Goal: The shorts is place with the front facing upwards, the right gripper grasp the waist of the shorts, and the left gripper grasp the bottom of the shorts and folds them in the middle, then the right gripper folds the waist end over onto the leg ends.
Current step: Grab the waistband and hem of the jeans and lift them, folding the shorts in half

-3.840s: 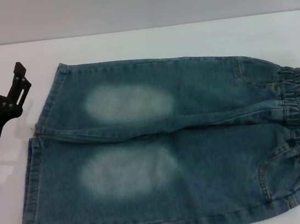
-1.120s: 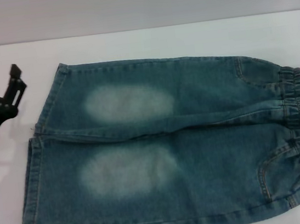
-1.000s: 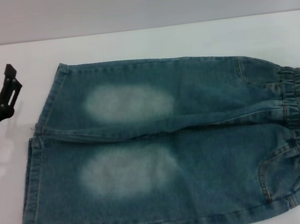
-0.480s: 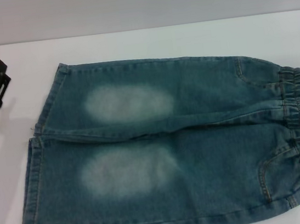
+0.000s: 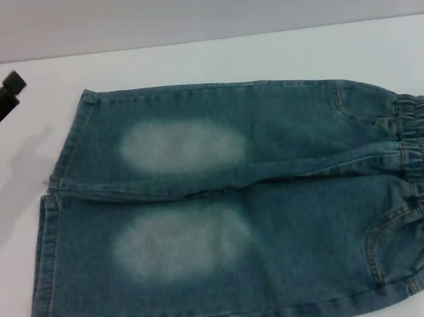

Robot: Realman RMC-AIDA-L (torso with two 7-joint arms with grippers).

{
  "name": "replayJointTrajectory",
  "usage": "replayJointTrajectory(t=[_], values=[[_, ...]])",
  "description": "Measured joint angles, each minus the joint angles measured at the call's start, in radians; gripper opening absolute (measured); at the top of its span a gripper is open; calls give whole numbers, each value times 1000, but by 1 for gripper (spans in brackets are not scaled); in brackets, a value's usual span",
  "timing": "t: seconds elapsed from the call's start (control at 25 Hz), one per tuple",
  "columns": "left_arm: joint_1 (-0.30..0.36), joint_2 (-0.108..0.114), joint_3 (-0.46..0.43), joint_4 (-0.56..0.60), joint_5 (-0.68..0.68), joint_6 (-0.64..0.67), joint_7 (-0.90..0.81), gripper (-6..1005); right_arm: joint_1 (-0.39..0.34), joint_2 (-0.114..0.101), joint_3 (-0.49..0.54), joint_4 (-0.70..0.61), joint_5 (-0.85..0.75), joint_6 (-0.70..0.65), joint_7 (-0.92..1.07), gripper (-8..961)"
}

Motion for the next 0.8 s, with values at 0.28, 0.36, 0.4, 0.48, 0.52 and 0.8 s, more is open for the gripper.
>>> replayJointTrajectory(t=[0.28, 0.36, 0.4, 0.48, 0.52, 0.8], values=[[-88, 27, 141, -283, 137, 251, -358, 778, -1, -2, 28, -25, 0, 26, -3, 694], [-108, 22, 232, -349, 136, 322, -435, 777, -1, -1, 42, -30, 0, 36, -3, 694], [-119, 19, 278, -383, 134, 359, -472, 776, 1, -2, 54, -36, 0, 47, -4, 694], [-135, 10, 364, -432, 134, 410, -541, 775, 3, -1, 59, -38, 0, 51, -4, 694], [-142, 5, 410, -453, 134, 427, -579, 775, 5, -1, 67, -40, 0, 56, -4, 694], [-188, -29, 605, -562, 187, 466, -779, 771, 23, -2, 104, -41, 0, 77, -5, 695]])
